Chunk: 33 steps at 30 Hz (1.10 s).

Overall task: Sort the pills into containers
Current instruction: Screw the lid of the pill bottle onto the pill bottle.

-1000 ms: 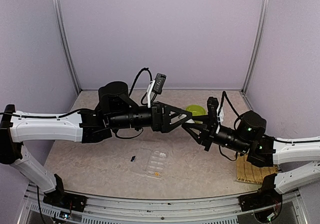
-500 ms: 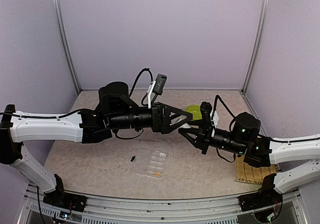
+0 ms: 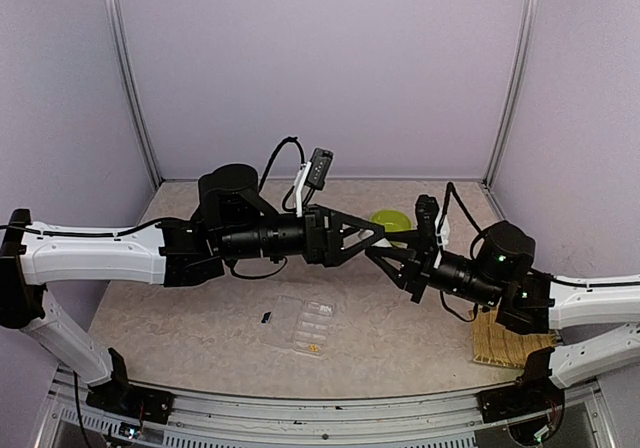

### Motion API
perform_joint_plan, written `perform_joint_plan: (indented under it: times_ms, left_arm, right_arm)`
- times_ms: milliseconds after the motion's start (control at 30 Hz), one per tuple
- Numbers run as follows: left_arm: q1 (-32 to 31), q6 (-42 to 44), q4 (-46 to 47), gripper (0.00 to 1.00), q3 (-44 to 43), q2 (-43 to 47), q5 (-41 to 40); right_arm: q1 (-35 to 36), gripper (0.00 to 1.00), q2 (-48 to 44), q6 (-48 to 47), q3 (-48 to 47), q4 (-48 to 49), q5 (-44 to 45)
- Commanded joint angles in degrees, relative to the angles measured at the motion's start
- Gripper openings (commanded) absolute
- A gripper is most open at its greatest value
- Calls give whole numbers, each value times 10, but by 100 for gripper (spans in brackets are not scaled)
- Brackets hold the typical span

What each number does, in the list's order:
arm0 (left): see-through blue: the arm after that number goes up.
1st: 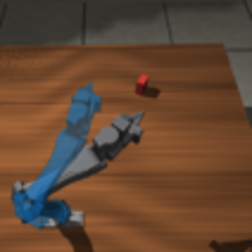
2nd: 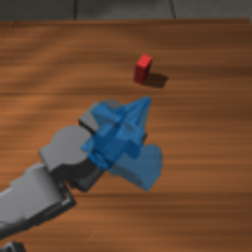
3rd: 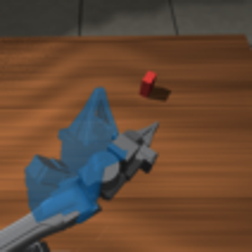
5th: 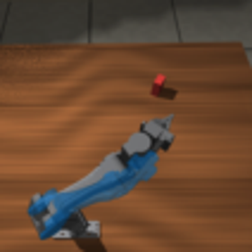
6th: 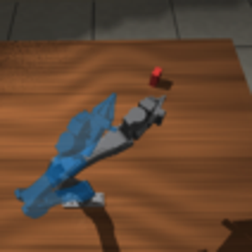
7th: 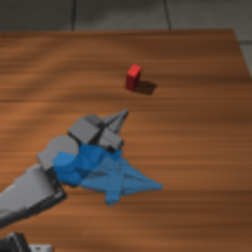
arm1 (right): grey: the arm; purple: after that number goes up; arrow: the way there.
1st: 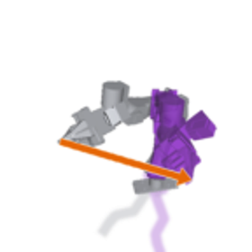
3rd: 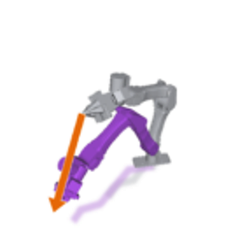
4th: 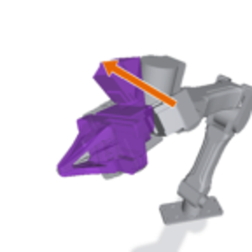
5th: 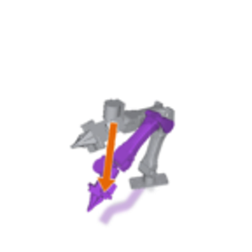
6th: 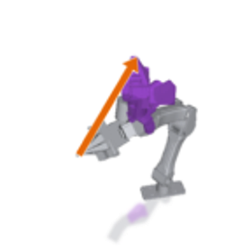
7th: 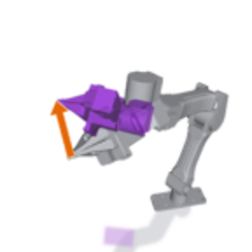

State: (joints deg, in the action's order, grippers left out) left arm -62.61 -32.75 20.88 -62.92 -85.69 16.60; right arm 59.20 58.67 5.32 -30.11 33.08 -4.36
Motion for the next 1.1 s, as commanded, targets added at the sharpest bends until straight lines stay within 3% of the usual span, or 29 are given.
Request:
perform_joint_plan:
  times_ms: [0,600,1067]
  left_arm:
    - [-4,9,12,99,-14,-8,33]
    - [-7,13,23,99,-7,-6,38]
    - [-8,3,43,98,1,7,46]
  right_arm:
    - [2,13,21,-10,-17,-9,23]
    - [2,13,50,-9,-21,6,9]
    - [5,12,138,26,-38,53,-49]
